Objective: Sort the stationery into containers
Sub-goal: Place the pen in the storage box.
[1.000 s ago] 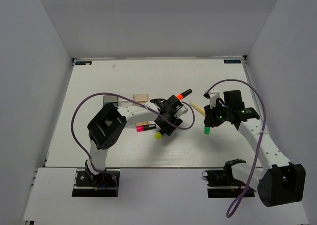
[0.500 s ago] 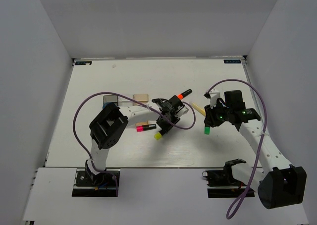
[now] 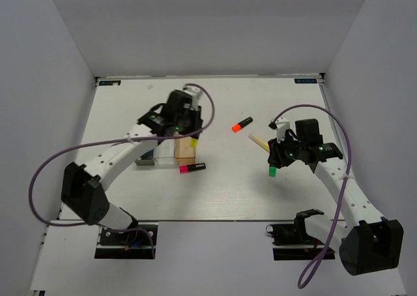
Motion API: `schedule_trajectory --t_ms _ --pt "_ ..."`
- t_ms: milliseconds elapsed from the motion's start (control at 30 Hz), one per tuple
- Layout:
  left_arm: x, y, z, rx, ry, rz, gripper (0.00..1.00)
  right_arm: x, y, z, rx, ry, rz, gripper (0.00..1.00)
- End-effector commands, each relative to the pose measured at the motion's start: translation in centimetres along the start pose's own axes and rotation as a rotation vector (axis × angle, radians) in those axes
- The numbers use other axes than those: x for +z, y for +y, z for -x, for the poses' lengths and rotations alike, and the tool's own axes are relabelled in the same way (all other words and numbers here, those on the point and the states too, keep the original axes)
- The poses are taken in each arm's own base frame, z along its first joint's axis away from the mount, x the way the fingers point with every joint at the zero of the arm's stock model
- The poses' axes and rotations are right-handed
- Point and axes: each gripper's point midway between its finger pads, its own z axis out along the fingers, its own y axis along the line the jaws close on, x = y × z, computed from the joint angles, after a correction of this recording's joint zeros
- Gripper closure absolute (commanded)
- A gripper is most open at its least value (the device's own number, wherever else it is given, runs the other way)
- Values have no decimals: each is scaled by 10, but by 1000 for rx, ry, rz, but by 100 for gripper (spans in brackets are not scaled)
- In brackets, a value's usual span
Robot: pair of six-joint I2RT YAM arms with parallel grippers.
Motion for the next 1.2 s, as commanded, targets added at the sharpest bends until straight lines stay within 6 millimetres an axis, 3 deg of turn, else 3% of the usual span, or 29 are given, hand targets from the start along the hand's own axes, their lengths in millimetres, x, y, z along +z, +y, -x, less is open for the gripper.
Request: schedule_trajectory --t_ms 0,67,100,233,267,300,400,500,567,633,667,767,833,933,967,1000,1033,1067,1100,1133,1167 --pt "-27 56 23 -185 -112 114 100 -2 -2 5 -8 -24 -13 57" --pt "-32 80 25 -198 -109 194 100 -2 -1 4 -7 -24 -8 57" --pt "-39 107 33 -227 -121 241 100 -2 -1 4 -8 -24 -8 57" --pt "-35 145 20 -214 -28 308 100 -1 0 4 -10 -22 -2 52" --pt "-36 153 19 -214 -25 328 100 -1 0 4 -13 -24 -1 44" --pt "-31 159 17 -208 -5 345 100 -1 0 4 -12 -18 -1 43" --pt "-26 183 6 -199 53 412 100 1 0 3 -11 -12 -1 43" --pt "-19 193 0 -214 76 422 98 2 -2 1 -9 -5 -2 43" --pt "-12 197 -7 -219 96 420 89 3 -3 1 -9 0 -4 41" --pt "-6 197 -12 -221 116 408 81 6 -4 1 -14 5 -3 26" --pt "-5 195 -13 -222 118 402 65 6 -5 2 -19 3 -4 24" --pt "-2 195 -14 -234 114 400 33 10 -9 18 -95 -22 12 12" --pt "-3 195 -14 -230 115 397 28 15 -14 39 -145 -59 36 10" --pt "-7 192 -12 -228 105 388 27 38 -25 51 -340 -60 105 10" --pt "-14 190 -6 -227 83 381 27 43 -16 56 -532 -100 193 15" --pt "-16 187 -7 -234 87 375 34 46 -14 56 -601 -109 231 17" --pt "-20 184 -5 -232 79 364 51 59 -18 58 -726 -111 273 17" --pt "-20 175 -8 -239 85 318 76 62 -11 60 -773 -142 327 18" --pt "-36 166 -4 -236 45 295 100 63 -14 75 -903 -186 332 21" --pt "-35 155 -15 -242 62 246 100 74 -17 71 -983 -177 372 22" --pt "-47 140 -13 -232 32 184 100 84 -24 84 -1014 -179 390 22"
